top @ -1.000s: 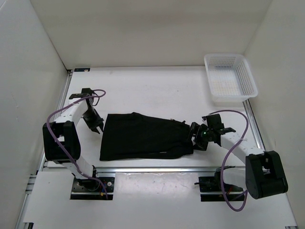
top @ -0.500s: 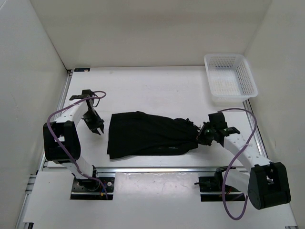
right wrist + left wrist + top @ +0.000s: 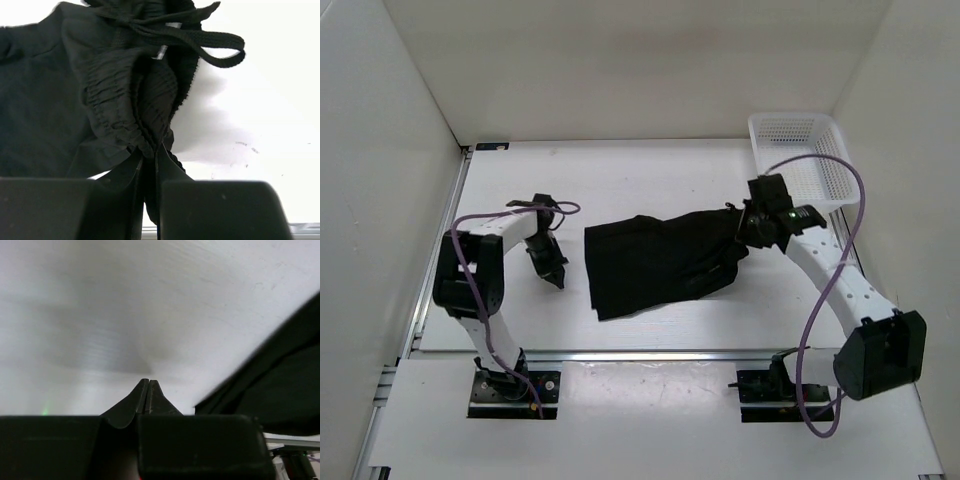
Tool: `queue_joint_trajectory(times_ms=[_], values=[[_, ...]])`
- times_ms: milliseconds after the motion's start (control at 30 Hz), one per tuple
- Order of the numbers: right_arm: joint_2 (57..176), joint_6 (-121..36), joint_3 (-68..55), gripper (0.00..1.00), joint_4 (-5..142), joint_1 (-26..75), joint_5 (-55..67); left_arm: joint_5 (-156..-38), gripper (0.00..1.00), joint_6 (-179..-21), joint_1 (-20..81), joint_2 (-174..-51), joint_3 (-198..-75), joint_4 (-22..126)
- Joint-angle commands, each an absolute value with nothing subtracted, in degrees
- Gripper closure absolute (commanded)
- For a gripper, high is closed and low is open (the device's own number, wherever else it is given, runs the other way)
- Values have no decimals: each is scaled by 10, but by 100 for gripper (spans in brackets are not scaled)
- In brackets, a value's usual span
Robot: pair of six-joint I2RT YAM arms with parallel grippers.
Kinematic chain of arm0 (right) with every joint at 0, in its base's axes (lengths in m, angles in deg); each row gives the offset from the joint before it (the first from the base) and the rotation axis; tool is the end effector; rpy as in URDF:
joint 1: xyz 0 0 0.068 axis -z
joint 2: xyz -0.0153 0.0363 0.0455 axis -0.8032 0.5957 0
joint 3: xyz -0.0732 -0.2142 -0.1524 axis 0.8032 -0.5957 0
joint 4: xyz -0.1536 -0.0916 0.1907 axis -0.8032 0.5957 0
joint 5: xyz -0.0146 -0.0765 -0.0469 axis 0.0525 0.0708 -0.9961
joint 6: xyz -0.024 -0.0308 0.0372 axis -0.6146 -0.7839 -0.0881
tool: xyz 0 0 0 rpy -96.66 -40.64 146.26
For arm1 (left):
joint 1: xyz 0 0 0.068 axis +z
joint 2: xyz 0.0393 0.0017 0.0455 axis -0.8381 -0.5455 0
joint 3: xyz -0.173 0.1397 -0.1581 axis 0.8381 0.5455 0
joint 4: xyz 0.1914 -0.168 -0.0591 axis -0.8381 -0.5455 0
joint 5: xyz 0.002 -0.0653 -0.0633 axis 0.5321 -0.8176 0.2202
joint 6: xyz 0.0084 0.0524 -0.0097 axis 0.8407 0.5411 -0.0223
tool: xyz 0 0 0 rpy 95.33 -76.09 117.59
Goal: Fold and stack the shorts
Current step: Fold the shorts
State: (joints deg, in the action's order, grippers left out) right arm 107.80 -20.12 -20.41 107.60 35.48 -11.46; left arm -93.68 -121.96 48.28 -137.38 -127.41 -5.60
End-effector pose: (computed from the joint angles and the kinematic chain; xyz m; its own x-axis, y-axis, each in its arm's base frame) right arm 0.2510 0.0749 0.2927 -0.7406 0.2648 -0.6175 0.1848 0.9639 0.1917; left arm 0.2906 -0.0475 0.1630 -0.9068 -0.4120 0.0890 -0.4169 0.9078 -0.0456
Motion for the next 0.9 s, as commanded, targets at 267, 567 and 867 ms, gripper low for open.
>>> queue_joint_trajectory(times_ms=[267,567,867], values=[[1205,-232,37,100,1215,150,-277,-970,90,-1257,413,-1448,-1328,-26],[1339,-207,205,100,1282,5,-346,-965,90,-1262,402,-1481,-1346,-21],[1506,-207,379,100,1306,-79,-334,-954,90,-1262,402,-1475,-1335,-21]])
